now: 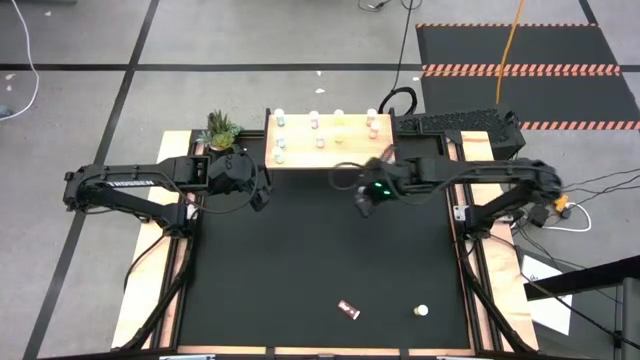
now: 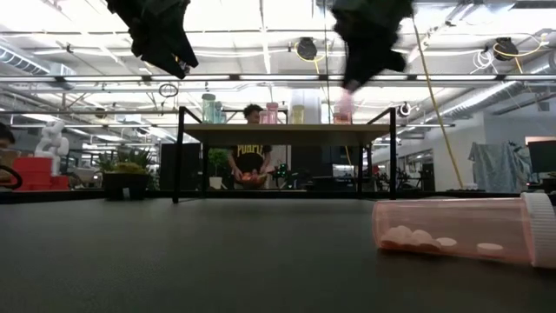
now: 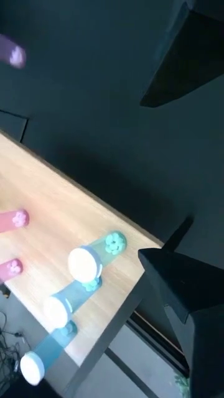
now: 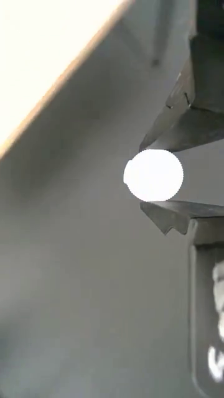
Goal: Pick and place medicine bottles onto shelf by color
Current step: Put the violet pill bottle aligned with the other violet pill bottles on the shelf
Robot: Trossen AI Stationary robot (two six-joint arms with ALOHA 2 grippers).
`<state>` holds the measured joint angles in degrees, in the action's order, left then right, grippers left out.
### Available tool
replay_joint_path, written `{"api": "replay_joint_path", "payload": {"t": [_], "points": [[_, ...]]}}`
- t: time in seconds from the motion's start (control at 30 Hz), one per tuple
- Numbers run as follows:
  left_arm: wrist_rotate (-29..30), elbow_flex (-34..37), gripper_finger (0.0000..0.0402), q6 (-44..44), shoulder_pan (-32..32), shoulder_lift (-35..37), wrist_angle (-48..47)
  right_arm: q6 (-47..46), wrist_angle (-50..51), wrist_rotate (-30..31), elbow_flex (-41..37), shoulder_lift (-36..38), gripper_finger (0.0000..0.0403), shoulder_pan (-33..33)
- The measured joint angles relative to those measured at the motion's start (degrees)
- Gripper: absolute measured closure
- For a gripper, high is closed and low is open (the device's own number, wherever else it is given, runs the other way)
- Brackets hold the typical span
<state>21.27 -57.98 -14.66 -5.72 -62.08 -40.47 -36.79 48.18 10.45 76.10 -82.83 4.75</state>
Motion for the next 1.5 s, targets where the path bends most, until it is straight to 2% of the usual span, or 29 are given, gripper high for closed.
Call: {"api": "replay_joint_path", "payload": {"t": [0.13,0.33,0.5,0.7,1.23,1.5], "points": [[-0.47,0.00,0.0011,1.11,0.00,0.00,0.00,7.47,-0.37,0.17,12.04,-8.65,0.0294,2.69],[-0.47,0.00,0.0011,1.12,0.00,0.00,-0.03,10.13,0.10,-0.98,29.81,-20.66,0.0294,7.88],[-0.47,0.00,0.0011,1.08,0.00,0.00,-0.18,13.63,-0.06,-1.25,38.76,-27.59,0.0294,9.43],[-0.45,-0.02,0.0011,-0.51,0.17,0.00,-1.90,14.53,2.26,0.32,39.04,-30.42,0.0294,11.47],[-0.46,-0.02,0.0011,-2.93,0.17,0.00,-2.91,16.56,2.47,0.01,38.31,-30.47,0.0292,12.18],[-0.47,-0.02,0.0011,-4.45,0.19,0.00,-2.92,16.93,0.95,-0.06,38.31,-30.47,0.0251,12.74]]}}
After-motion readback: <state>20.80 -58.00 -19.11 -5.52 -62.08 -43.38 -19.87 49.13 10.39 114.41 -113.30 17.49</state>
